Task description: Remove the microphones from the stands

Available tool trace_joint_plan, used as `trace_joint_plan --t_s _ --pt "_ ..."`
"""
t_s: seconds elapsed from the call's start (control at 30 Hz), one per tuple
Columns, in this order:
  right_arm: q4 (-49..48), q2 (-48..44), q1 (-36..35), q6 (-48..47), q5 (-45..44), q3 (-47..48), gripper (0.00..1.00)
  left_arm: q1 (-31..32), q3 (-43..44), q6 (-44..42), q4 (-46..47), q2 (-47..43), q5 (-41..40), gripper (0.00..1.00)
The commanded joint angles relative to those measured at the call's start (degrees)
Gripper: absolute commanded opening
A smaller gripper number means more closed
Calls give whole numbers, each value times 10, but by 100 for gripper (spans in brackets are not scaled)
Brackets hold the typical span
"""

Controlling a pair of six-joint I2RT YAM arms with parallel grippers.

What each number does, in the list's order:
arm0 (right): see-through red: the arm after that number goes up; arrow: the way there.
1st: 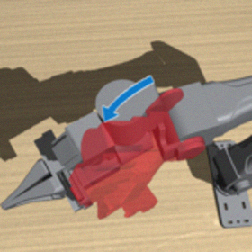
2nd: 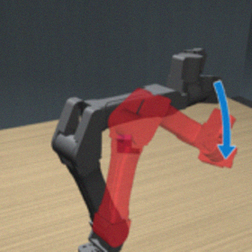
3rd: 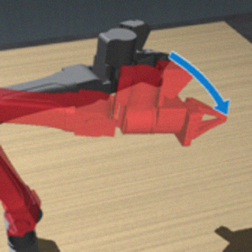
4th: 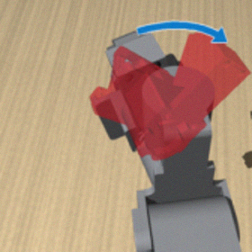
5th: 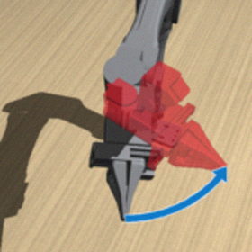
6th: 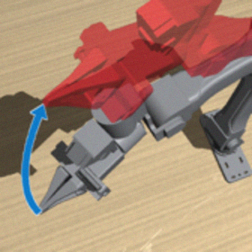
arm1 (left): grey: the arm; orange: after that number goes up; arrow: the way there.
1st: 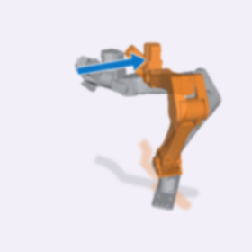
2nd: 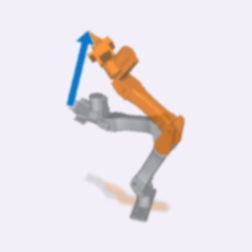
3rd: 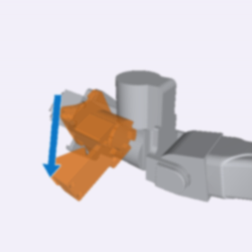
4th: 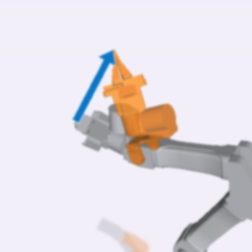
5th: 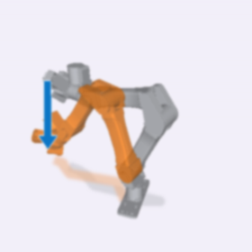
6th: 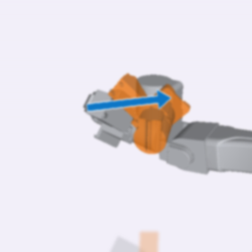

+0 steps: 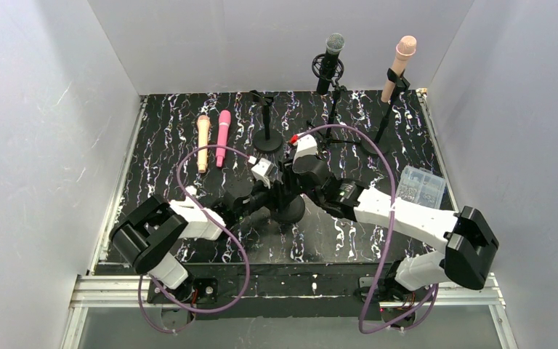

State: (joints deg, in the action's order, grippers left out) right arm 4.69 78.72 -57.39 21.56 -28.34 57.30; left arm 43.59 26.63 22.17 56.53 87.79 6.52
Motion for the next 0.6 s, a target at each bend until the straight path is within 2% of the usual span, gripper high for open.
trace_joint_plan --t_s 0.0,0.13,0.27,0.4,0.57 --pt "51 -38 0 21 9 1 58 2 15 -36 69 26 50 44" --pt "78 -60 -3 24 16 6 69 2 23 -49 75 40 44 36" --pt "104 -90 -4 24 14 9 76 2 23 -82 75 33 10 19" --pt "129 -119 -4 21 -7 23 79 2 31 -128 73 29 -51 0" --pt "147 -142 -3 9 -41 42 82 2 64 -199 67 38 -119 0"
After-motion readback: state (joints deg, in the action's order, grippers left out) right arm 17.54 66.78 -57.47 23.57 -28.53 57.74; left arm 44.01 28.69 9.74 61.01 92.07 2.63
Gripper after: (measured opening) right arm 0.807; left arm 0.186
